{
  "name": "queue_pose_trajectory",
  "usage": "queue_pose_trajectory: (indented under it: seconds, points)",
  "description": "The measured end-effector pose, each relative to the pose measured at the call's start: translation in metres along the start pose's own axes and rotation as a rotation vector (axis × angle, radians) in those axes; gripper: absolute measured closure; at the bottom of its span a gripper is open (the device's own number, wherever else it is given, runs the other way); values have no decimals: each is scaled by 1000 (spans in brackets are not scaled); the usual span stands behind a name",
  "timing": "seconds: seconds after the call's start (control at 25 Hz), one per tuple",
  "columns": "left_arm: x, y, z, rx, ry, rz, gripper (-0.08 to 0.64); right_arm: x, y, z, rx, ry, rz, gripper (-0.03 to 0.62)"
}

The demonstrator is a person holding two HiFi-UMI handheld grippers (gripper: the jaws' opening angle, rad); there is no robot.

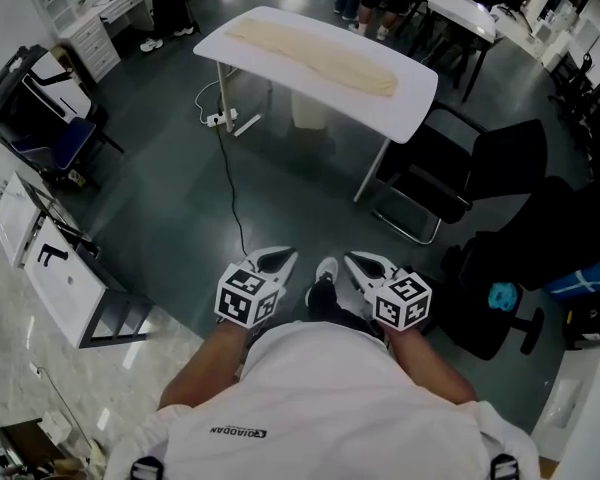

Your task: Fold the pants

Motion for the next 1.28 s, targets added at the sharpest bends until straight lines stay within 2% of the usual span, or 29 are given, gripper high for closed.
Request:
queue_pose_trajectory:
  seconds: [0.6, 0.96, 1.28]
  points:
    - [-57, -39, 44, -18, -27, -24, 531, 47, -35, 63, -1, -46, 19, 575]
    - [-102, -87, 90, -32, -45, -18, 532, 105, -81, 107, 21, -61, 20, 575]
    - [-126, -134, 146, -47, -26, 9, 532, 166, -114, 128, 41, -43, 38, 575]
Point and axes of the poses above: the fingertips, and each gripper's own axes: z forward along the fingers, x to its right, y out of its underside, the point moved 3 cm from there along -z, backward along the fingers, and after that the axes turned 2 degrees about y, right-handed, at the moved point
